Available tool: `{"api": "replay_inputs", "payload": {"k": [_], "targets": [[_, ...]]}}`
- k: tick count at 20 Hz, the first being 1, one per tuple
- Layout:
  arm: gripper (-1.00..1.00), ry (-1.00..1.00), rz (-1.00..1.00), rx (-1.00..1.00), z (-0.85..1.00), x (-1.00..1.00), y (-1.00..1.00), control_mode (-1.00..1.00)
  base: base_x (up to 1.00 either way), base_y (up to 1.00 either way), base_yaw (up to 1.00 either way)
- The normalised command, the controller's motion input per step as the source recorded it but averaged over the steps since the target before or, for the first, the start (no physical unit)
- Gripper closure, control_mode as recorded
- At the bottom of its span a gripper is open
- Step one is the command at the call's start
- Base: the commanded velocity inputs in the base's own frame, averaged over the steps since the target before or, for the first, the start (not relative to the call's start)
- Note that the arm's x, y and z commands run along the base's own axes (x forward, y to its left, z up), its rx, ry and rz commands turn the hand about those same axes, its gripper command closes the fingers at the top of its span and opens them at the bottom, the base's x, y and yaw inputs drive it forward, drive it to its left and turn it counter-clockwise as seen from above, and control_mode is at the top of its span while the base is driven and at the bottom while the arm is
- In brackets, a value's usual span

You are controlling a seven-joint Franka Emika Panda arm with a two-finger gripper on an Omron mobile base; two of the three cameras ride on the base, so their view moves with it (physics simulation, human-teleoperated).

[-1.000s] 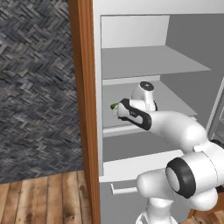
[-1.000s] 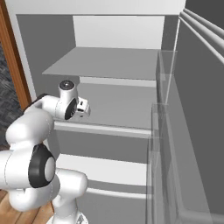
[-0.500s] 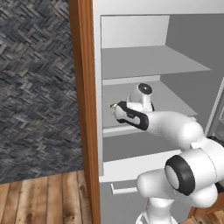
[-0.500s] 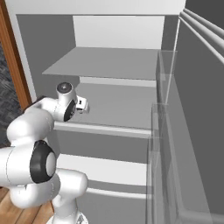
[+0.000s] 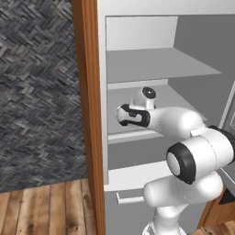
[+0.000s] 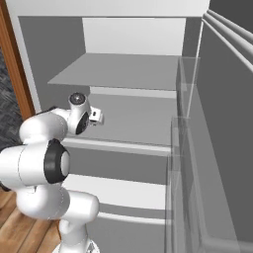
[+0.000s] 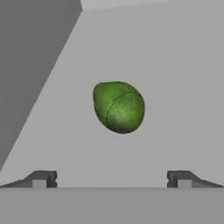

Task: Open the fridge, remove the apple, avocado, and fish, and place them on any counter.

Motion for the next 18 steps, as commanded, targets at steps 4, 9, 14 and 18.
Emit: {"api": "replay_inputs", "payload": {"k": [4,9,14,18], "targets": [[-1.0,0.0,0.0,0.0,0.0,0.37,0.0,-1.0,0.0,0.0,0.0],[-1.0,0.0,0.0,0.0,-0.01,0.32,0.0,-1.0,0.0,0.0,0.0],[-1.0,0.0,0.0,0.0,-0.1,0.25,0.0,-1.0,0.0,0.0,0.0],[-1.0,0.0,0.0,0.0,-0.19,0.2,0.02,-1.0,0.0,0.0,0.0]]}}
